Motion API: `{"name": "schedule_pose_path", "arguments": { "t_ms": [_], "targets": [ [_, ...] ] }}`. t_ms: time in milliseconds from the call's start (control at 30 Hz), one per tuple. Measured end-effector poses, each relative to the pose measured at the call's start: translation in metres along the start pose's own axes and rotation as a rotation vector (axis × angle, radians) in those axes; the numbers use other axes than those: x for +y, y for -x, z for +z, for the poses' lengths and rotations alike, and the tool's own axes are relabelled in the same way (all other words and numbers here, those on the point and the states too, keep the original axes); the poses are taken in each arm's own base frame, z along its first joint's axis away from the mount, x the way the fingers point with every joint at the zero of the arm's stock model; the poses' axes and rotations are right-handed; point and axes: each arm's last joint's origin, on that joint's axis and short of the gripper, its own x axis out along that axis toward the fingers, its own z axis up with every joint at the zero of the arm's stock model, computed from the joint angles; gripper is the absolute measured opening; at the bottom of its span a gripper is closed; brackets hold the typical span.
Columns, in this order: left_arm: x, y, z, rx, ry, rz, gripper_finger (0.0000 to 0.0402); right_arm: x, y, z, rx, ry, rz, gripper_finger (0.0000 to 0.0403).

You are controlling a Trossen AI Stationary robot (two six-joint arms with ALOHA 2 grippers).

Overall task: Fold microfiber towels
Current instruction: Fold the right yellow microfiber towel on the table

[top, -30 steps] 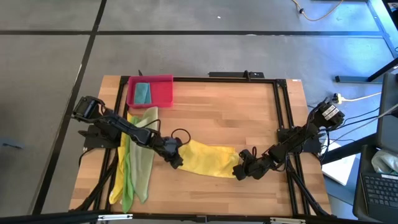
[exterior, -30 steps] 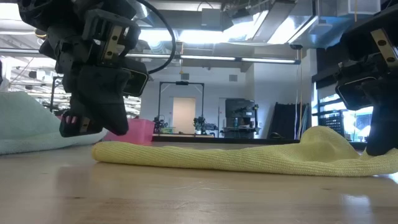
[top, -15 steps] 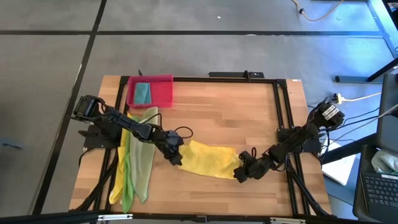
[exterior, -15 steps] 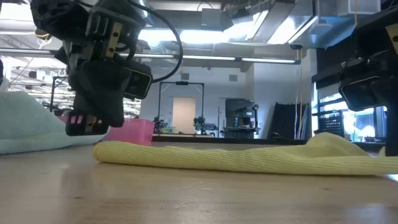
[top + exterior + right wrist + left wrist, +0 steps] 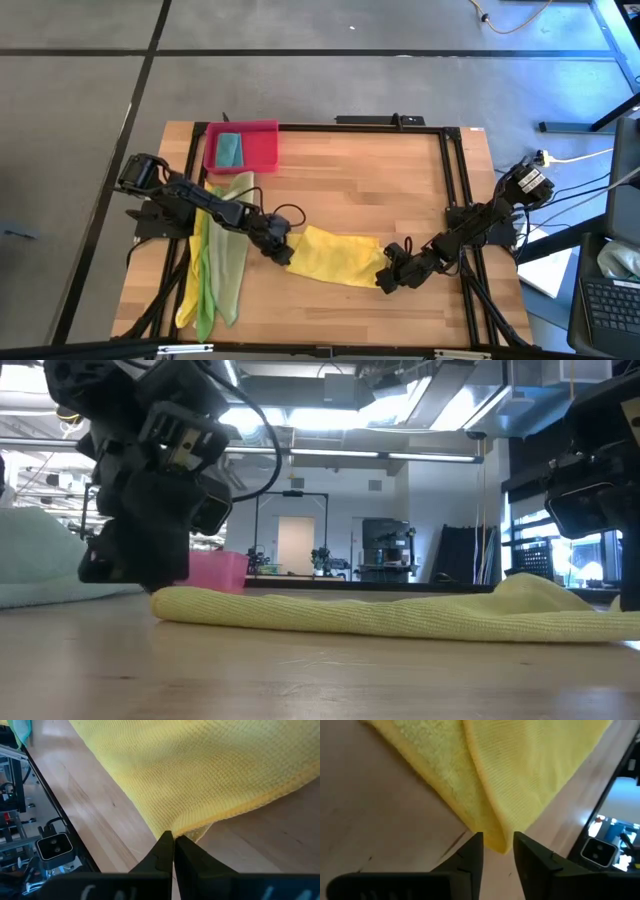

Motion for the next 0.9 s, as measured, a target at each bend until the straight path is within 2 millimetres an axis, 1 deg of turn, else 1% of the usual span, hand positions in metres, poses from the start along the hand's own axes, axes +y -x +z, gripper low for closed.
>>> {"name": "schedule_pose_path", "arguments": {
  "t_ms": [100,233,400,533,700,800,900],
  "targets": [
    [-0.001,-0.002,-0.001,-0.027,0.012,0.000,0.0105,0.000,0.000,0.000,0.000,0.000,0.000,0.0008],
    [-0.007,-0.002,0.000,-0.052,-0.003,-0.050,0.0104,0.000,0.000,0.000,0.000,-0.001,0.001,0.0008],
    [-0.005,-0.003,-0.001,-0.052,-0.028,-0.031,0.0104,0.000,0.000,0.000,0.000,-0.001,0.002,0.0008],
    [0.001,-0.010,-0.001,-0.040,-0.018,0.006,0.0103,0.002,0.000,0.000,0.009,-0.004,0.018,0.0008],
    [0.000,-0.019,0.001,-0.034,-0.030,-0.045,0.0103,0.003,0.000,-0.001,0.012,-0.008,0.034,0.0008],
    [-0.004,-0.019,0.003,-0.061,-0.031,-0.088,0.0103,0.004,0.000,-0.001,0.013,-0.008,0.038,0.0008],
    [-0.005,-0.019,0.003,-0.062,-0.022,-0.093,0.0103,0.004,0.000,-0.001,0.014,-0.009,0.042,0.0008]
  ]
}}
